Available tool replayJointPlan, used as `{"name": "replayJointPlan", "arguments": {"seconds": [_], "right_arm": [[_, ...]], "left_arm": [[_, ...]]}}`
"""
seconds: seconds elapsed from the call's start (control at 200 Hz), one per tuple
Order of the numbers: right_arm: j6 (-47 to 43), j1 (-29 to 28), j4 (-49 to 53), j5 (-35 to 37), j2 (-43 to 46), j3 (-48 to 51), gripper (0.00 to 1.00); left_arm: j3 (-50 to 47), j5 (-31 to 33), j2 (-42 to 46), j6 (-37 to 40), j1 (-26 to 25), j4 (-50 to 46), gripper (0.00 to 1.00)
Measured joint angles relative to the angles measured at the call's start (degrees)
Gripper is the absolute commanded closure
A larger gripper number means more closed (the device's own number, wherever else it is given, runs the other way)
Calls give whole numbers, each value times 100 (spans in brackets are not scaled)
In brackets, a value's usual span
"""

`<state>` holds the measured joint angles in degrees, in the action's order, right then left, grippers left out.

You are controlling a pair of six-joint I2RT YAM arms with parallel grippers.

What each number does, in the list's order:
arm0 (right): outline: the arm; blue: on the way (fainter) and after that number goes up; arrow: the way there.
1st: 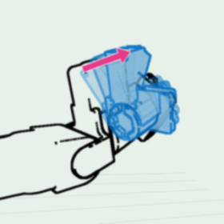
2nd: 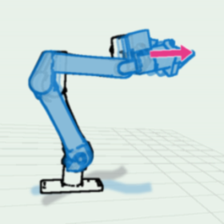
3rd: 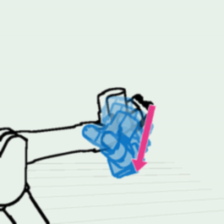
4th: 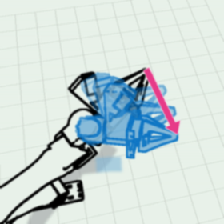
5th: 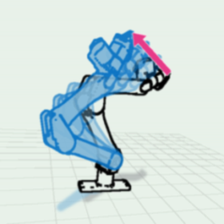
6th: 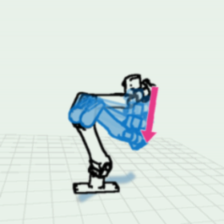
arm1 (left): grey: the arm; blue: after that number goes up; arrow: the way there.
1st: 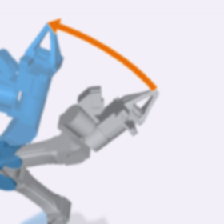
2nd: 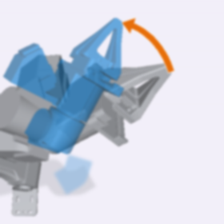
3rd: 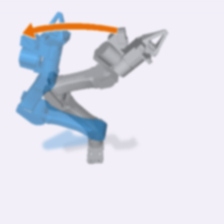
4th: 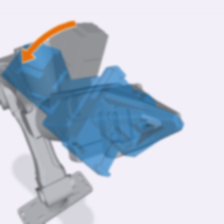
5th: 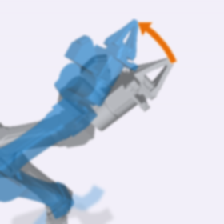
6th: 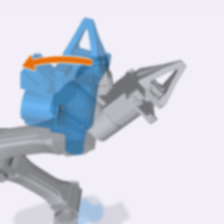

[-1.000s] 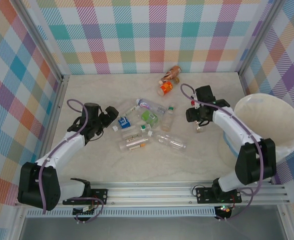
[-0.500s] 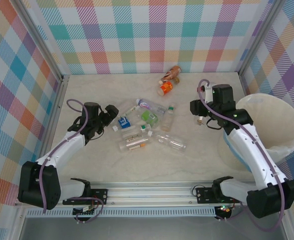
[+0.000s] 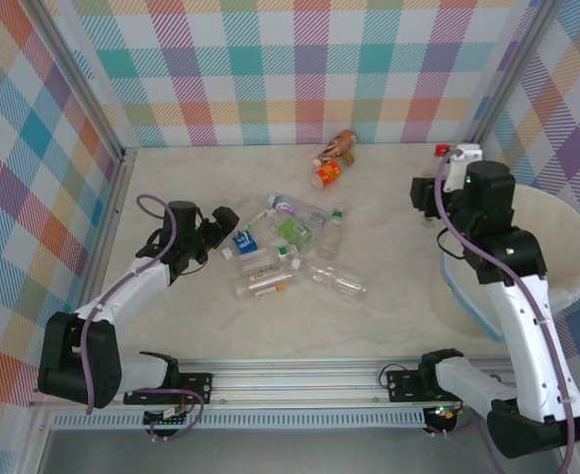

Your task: Put the plastic bottles in the bin

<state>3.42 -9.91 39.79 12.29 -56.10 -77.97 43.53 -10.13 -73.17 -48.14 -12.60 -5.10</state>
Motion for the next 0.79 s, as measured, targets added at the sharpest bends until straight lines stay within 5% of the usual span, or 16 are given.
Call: {"name": "replayJointPlan", "arguments": {"seconds": [0.54, 0.795], "right_arm": [[-129, 3123, 664, -291, 103, -330, 48], [-35, 3840, 610, 52, -7, 153, 47]], "left_arm": [[0, -188, -245, -31, 0, 192, 0], [15, -188, -328, -31, 0, 234, 0]]}}
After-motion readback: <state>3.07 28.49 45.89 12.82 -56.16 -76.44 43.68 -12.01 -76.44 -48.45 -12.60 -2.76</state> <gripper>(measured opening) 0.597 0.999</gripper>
